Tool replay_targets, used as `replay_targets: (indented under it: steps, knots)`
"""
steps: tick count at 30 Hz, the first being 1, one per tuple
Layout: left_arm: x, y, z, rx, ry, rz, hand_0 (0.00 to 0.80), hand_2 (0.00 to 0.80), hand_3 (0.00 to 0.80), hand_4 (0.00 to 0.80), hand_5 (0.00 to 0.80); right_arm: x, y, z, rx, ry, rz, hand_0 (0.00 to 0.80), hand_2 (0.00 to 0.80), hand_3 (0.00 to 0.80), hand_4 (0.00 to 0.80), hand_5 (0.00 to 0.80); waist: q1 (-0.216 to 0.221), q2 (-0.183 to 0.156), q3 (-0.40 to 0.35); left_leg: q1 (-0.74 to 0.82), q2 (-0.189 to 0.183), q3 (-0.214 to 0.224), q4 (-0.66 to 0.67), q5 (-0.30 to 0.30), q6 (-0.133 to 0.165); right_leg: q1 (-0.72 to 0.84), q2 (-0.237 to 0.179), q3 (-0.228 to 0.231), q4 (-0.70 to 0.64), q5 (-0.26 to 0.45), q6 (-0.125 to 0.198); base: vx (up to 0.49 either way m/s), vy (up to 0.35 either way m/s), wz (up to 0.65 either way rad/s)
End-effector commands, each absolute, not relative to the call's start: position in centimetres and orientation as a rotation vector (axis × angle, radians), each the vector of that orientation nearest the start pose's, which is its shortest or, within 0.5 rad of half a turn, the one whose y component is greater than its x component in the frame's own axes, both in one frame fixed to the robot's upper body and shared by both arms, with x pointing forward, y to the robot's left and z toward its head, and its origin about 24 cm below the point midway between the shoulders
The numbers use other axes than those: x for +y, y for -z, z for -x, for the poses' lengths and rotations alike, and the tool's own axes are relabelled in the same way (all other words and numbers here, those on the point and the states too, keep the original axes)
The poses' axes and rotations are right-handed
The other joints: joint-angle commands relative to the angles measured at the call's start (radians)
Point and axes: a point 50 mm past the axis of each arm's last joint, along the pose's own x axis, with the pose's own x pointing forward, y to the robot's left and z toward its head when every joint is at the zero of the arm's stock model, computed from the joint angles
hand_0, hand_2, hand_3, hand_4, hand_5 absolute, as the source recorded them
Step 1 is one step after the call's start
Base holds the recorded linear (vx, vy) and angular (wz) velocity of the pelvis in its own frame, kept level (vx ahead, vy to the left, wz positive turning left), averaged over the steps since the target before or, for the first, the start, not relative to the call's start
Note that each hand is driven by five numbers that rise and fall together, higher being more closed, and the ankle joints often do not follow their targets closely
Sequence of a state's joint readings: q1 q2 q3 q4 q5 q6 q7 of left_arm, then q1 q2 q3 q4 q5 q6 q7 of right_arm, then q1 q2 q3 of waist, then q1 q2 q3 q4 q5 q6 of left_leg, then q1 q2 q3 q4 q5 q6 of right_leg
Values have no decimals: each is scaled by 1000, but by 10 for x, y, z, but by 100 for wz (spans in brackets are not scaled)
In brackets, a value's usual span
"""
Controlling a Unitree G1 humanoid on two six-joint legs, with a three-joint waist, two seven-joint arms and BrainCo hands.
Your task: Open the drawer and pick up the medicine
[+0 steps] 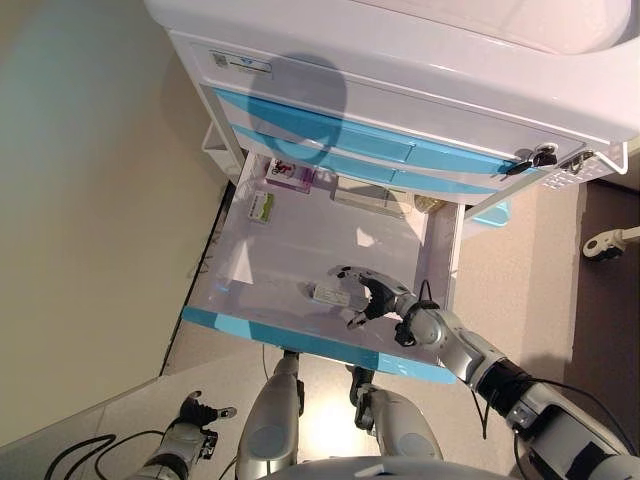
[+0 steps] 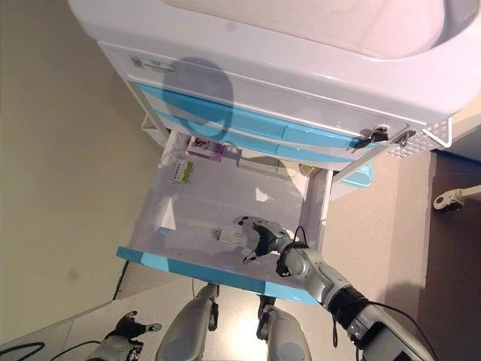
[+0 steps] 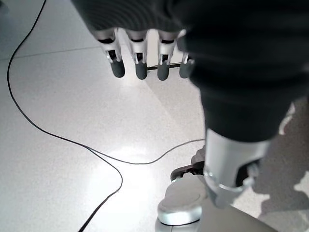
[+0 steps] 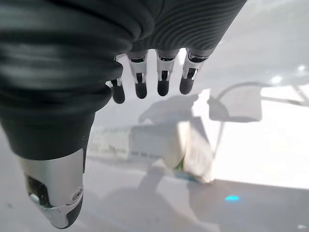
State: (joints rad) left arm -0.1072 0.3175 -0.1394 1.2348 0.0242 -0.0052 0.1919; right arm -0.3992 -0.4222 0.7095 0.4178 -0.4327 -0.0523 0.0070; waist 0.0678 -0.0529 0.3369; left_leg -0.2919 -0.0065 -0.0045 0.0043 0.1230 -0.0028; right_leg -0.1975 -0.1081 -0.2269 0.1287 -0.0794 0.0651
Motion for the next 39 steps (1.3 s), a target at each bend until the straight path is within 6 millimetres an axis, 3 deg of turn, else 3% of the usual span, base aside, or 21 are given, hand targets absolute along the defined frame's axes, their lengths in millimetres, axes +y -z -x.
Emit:
replay_targets:
  steps: [1,9,22,23,24,25,26,39]
  knots:
    - [267,139,-135,1098,-239,-504,0,0,0,0,0,-83,-16,-285,-147,-674,1151,0,0,0,0,0,1,-25,-17,-15,-19,18,4,-11,-8,-88,-71,33,-9,157,60,0,0,0]
    - [259,141,-136,1093,-222,-504,0,0,0,0,0,-79,9,-287,-79,-665,1276,0,0,0,0,0,6,-11,-14,-20,-22,14,8,-15,-4,-95,-75,36,-1,156,58,0,0,0]
    - [253,142,-139,1076,-215,-504,0,0,0,0,0,-77,23,-294,-52,-627,1418,0,0,0,0,0,16,14,5,-25,-27,9,1,-9,-4,-106,-78,38,5,157,57,0,0,0]
    - [253,142,-139,1075,-216,-504,0,0,0,0,0,-77,23,-295,-53,-627,1419,129,129,129,129,129,15,14,4,-30,-27,9,0,-5,-4,-108,-77,37,2,161,57,0,0,0]
    - [253,142,-140,1074,-216,-503,0,0,0,0,0,-74,20,-297,-79,-631,1449,461,461,461,461,461,17,14,4,-29,-27,7,-4,-4,-4,-109,-78,37,1,163,58,0,0,0]
    - [253,142,-140,1074,-216,-503,0,0,0,0,0,-74,19,-297,-79,-631,1449,605,605,605,605,605,17,14,3,-30,-27,6,-4,-3,-4,-110,-78,36,0,163,58,0,0,0]
    - [251,141,-143,1067,-212,-499,0,0,0,0,0,-74,18,-298,-91,-626,1462,800,800,800,800,800,18,16,4,-30,-28,6,-7,-1,-4,-110,-79,36,0,164,58,0,0,0]
    - [250,141,-144,1066,-226,-500,0,0,0,0,0,-75,13,-299,-116,-603,1462,800,800,800,800,800,11,5,-3,-25,-29,4,-15,-4,-2,-111,-78,43,7,157,57,3,0,1]
